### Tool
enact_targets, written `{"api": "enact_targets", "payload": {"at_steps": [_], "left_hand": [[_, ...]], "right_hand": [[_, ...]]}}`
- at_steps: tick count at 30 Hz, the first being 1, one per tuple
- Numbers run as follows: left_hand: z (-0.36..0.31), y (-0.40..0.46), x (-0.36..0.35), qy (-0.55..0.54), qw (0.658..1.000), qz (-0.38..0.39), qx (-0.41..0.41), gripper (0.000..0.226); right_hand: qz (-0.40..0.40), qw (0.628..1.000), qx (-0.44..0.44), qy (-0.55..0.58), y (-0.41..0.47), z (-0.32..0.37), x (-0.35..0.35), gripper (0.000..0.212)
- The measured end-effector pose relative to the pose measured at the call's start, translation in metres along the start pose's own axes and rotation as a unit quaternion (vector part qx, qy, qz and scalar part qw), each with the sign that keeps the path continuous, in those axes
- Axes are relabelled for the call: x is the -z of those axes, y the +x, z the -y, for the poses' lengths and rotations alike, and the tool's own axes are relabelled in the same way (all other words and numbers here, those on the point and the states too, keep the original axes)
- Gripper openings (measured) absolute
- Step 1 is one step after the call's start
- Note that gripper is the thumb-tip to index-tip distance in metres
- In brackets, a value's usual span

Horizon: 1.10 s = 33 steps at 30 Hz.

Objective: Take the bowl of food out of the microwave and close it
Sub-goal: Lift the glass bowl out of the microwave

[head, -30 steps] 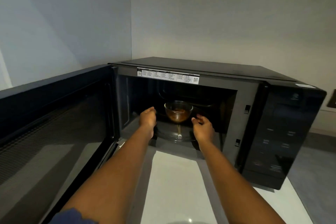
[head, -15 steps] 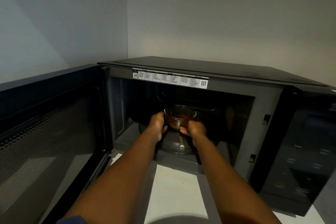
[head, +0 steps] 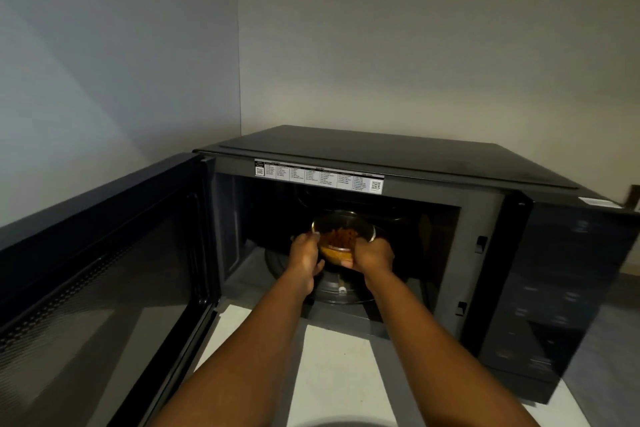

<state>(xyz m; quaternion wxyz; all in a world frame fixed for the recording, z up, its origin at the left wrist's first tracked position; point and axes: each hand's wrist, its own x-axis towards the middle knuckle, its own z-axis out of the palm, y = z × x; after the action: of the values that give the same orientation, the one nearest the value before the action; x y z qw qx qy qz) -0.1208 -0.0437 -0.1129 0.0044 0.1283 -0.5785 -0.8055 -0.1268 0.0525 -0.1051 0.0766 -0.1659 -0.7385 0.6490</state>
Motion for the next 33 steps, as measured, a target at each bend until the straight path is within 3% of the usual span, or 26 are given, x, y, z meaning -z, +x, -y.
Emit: {"api": "enact_targets", "payload": {"at_steps": [4,7,12,16,20,23,33], "left_hand": [[-0.004,-0.024,-0.007,0.029,0.999,-0.016,-0.021,0.019],[-0.009,-0.051,-0.009,0.053,0.998,-0.022,-0.039,0.034],[-0.013,-0.091,0.000,0.101,0.994,-0.038,0.006,0.043],[-0.013,-0.132,0.002,0.139,0.989,0.007,0.045,0.023],[-0.006,-0.164,0.000,0.184,0.981,0.030,0.058,0.026],[0.004,-0.182,-0.007,0.235,0.969,0.041,0.056,0.015],[0.041,-0.226,-0.069,0.333,0.929,0.153,0.051,0.023]], "right_hand": [[0.012,0.999,0.002,0.032,-0.028,0.005,0.016,0.031],[0.016,0.999,0.008,0.043,-0.051,0.006,0.032,0.029],[0.038,0.999,0.005,-0.021,-0.098,0.005,0.064,0.028],[0.061,0.998,-0.022,-0.025,-0.137,0.007,0.100,0.031],[0.054,0.997,-0.020,-0.048,-0.160,-0.003,0.123,0.030],[0.054,0.993,-0.024,-0.098,-0.176,-0.011,0.146,0.032],[-0.007,0.990,-0.046,-0.134,-0.200,-0.038,0.240,0.031]]}}
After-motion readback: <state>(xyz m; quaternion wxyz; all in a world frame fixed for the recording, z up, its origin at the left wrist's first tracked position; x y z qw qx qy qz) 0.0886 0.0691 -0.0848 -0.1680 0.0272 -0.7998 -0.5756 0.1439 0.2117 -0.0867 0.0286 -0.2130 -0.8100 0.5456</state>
